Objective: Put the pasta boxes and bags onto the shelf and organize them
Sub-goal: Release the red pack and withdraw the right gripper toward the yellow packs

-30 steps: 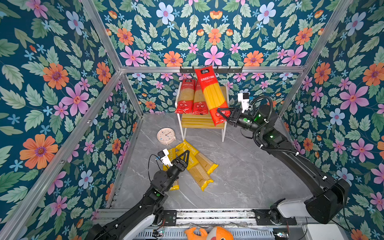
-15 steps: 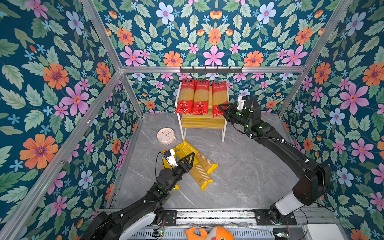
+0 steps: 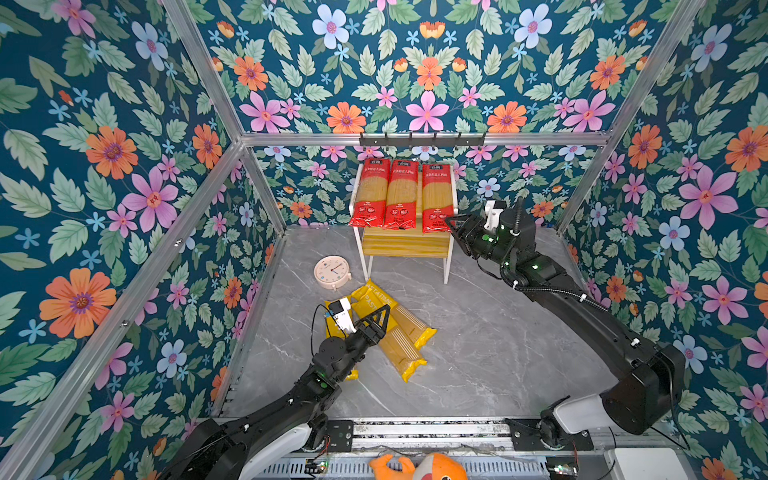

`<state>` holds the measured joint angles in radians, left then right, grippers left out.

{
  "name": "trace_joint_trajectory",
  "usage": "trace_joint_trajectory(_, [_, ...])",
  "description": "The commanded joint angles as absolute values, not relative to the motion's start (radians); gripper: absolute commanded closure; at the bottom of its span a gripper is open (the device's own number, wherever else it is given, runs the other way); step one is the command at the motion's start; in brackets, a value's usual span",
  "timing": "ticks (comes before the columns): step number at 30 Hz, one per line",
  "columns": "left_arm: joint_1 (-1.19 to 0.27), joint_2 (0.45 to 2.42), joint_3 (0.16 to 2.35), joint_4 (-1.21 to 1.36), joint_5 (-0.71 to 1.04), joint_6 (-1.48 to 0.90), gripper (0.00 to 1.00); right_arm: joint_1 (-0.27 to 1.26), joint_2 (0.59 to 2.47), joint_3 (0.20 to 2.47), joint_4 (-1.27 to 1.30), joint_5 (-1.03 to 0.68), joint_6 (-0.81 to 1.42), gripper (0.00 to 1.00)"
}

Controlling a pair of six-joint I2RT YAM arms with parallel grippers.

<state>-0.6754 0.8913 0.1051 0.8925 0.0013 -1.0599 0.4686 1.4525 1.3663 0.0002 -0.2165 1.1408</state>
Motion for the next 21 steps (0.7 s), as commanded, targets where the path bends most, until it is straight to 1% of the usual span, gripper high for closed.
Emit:
trace_joint_trajectory(1, [-0.681,0.892,0.107,0.941,0.000,-1.049,0.30,0.464,1.489,1.405,0.020,-0.262,1.110,0.61])
trace_joint_trajectory(3, [-0.685,0.891,0.104,0.941,-0.004,-1.051,0.30,0.464,1.535,1.464,0.010,-0.301,1.105,0.67])
trace_joint_trajectory(5, [-0.691,0.890,0.101,0.941,-0.013,-1.051,0.30,0.468,1.577,1.503,0.024,-0.328,1.119,0.76])
trace_joint_trajectory(6, [-0.693,0.892,0.101,0.941,-0.016,-1.050,0.30,0.472,1.592,1.516,0.029,-0.337,1.122,0.79])
trace_joint_trajectory(8, [-0.695,0.894,0.104,0.943,-0.018,-1.050,0.30,0.475,1.609,1.519,0.042,-0.342,1.135,0.82])
trace_joint_trajectory(11, [-0.698,0.892,0.107,0.943,-0.017,-1.046,0.31,0.475,1.598,1.485,0.069,-0.341,1.152,0.84])
trace_joint_trajectory(12, [-0.698,0.893,0.107,0.940,-0.018,-1.046,0.31,0.474,1.592,1.476,0.069,-0.340,1.148,0.83])
trace_joint_trajectory(13, [-0.699,0.891,0.106,0.934,-0.022,-1.047,0.30,0.474,1.583,1.466,0.072,-0.343,1.144,0.76])
trace_joint_trajectory(14, [-0.699,0.888,0.105,0.917,-0.034,-1.055,0.30,0.475,1.571,1.446,0.097,-0.356,1.137,0.66])
trace_joint_trajectory(16, [-0.701,0.883,0.104,0.876,-0.070,-1.077,0.28,0.486,1.539,1.400,0.171,-0.395,1.103,0.51])
trace_joint_trajectory(17, [-0.701,0.880,0.106,0.852,-0.083,-1.081,0.28,0.497,1.515,1.379,0.170,-0.401,1.073,0.46])
trace_joint_trajectory(19, [-0.701,0.865,0.119,0.788,-0.099,-1.077,0.26,0.520,1.458,1.331,0.138,-0.391,1.000,0.42])
trace_joint_trajectory(21, [-0.701,0.843,0.135,0.704,-0.115,-1.068,0.25,0.553,1.391,1.261,0.104,-0.355,0.933,0.41])
